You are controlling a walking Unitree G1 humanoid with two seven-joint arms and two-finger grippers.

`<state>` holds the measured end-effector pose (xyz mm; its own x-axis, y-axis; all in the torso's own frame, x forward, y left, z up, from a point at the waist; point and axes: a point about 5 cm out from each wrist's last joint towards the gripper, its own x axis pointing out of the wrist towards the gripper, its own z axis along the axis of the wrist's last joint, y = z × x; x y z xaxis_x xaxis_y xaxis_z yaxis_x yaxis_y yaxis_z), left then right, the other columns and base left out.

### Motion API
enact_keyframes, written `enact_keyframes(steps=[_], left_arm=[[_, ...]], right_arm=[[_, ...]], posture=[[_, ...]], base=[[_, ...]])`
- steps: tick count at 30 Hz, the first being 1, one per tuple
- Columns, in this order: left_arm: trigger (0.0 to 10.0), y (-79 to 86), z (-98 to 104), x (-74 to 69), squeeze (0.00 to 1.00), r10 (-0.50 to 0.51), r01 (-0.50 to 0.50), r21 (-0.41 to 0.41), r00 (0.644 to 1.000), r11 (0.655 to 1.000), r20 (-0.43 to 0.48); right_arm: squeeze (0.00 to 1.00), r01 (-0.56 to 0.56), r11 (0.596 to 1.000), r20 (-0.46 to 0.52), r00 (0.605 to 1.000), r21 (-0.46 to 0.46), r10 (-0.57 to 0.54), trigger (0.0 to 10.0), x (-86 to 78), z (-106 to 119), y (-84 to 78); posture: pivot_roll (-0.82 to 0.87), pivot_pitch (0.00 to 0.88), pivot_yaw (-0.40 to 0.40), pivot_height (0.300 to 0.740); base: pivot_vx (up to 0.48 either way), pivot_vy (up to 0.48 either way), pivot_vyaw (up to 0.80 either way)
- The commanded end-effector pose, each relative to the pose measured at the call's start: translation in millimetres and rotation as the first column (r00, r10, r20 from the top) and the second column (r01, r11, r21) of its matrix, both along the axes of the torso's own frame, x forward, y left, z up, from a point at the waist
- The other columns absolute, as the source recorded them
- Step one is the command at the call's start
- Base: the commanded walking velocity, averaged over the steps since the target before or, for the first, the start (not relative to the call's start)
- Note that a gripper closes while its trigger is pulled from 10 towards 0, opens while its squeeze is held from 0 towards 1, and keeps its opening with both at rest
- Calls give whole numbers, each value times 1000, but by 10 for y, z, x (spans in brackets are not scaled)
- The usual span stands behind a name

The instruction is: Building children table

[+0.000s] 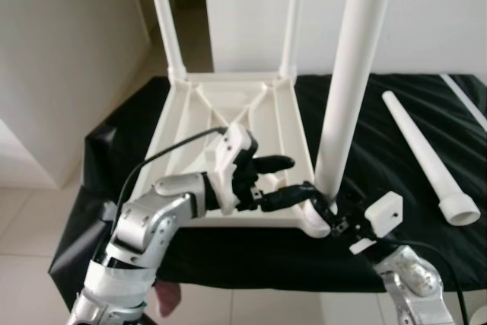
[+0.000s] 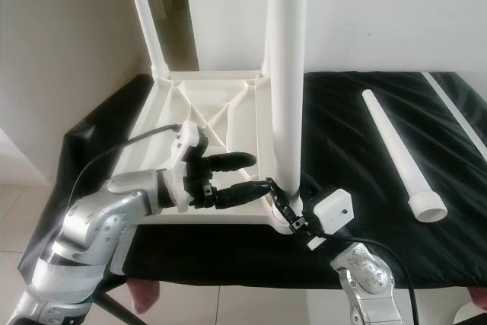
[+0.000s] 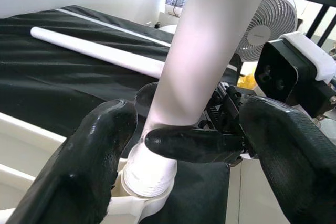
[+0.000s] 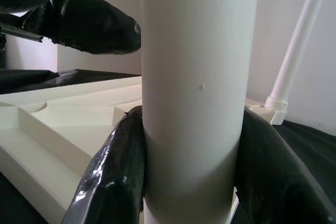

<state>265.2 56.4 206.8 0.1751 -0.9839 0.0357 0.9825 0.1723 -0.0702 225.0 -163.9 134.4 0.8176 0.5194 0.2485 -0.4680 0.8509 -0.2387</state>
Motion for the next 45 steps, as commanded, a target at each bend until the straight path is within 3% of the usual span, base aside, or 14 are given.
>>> enact_keyframes(steps=[1, 11, 26, 33, 45], left_arm=[[10000, 13, 54, 15, 0, 22, -22, 0, 1000, 1000, 13], [10000, 13, 53, 6, 0, 21, -21, 1, 1000, 1000, 13], [10000, 15, 49, -2, 0, 23, -23, -2, 1000, 1000, 10], [10000, 16, 45, -6, 0, 25, -25, -4, 1000, 1000, 8], [10000, 2, 45, -9, 0, 16, -16, -8, 1000, 1000, 5]], right_arm=[[0, 73, 997, -223, 972, -11, -73, 10000, -34, -400, -91], [0, 140, 984, -319, 943, 113, -97, 10000, 33, -389, -146], [0, 138, 985, -335, 937, 107, -95, 10000, 28, -396, -128], [0, 208, 974, -292, 940, 90, -174, 10000, -6, -411, -93], [0, 471, 877, -260, 862, 96, -435, 10000, 41, -397, -276]], posture=[[9, 0, 57, 740], [7, 0, 54, 740], [11, 0, 47, 740], [11, 0, 44, 740], [1, 0, 47, 740]], base=[[0, 0, 0], [0, 0, 0], [0, 0, 0], [0, 0, 0], [0, 0, 0]])
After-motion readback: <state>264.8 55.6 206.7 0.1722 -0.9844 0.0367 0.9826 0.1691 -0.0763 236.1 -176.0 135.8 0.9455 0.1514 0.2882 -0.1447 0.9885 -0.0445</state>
